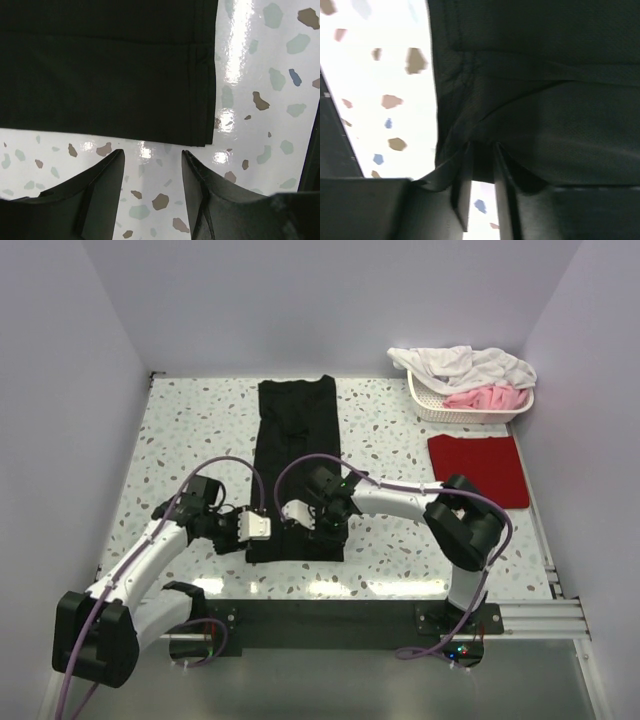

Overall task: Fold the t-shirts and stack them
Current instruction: Fold the tshirt

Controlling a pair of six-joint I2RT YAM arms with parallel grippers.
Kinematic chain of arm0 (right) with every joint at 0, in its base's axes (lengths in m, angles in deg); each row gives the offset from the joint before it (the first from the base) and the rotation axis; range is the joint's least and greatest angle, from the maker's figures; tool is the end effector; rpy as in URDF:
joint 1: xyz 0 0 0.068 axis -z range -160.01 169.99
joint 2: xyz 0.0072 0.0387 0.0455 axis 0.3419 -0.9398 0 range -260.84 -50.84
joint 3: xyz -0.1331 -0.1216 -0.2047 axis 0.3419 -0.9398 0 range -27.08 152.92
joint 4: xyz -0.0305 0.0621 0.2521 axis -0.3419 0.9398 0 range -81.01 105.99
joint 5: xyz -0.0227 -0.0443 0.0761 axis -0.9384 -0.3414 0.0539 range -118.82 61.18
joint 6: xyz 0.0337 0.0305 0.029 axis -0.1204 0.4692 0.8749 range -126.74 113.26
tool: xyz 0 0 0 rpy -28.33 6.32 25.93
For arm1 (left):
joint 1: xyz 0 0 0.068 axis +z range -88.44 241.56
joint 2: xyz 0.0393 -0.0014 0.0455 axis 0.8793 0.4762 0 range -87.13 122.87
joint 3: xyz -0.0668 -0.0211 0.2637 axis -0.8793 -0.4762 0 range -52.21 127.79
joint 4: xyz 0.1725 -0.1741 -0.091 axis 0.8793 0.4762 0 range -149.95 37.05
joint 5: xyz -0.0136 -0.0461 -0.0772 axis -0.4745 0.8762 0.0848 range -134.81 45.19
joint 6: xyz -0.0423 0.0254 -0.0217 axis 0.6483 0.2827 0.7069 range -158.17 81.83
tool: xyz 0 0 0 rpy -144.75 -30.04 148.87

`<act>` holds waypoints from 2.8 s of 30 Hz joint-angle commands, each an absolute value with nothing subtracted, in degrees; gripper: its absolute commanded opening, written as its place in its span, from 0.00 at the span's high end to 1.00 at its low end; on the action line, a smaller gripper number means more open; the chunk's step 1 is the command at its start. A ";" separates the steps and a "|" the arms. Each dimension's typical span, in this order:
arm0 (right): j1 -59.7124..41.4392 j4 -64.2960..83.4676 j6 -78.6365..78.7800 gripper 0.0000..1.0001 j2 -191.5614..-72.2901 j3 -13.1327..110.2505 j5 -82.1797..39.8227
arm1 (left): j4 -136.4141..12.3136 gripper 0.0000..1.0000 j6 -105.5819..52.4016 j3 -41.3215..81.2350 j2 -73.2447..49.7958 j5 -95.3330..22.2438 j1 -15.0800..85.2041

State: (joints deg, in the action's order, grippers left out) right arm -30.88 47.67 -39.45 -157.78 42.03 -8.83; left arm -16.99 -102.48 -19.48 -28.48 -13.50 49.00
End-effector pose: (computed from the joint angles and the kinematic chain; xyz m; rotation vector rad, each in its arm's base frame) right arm 0.2129 0.2810 0.1587 -1.9866 2.1316 0.5613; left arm 0.1587 -0.0544 0.1885 1.6862 1.9109 -0.4345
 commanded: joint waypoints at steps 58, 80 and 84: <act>-37.31 32.28 -59.74 0.54 -142.25 20.83 -12.56 | -21.63 0.56 -126.23 -29.36 -22.10 -12.64 40.73; -36.97 34.83 -54.29 1.00 -136.19 26.53 -12.39 | -18.82 1.00 -118.35 -20.14 -26.41 -7.72 39.94; -34.42 34.92 -54.11 1.00 -135.57 28.91 -10.98 | -18.72 1.00 -115.17 -13.03 -22.98 -5.52 40.03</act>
State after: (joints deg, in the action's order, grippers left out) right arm -36.11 34.95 -55.15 -137.28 25.61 -12.72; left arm -18.25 -119.51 -19.00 -24.30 -8.75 40.15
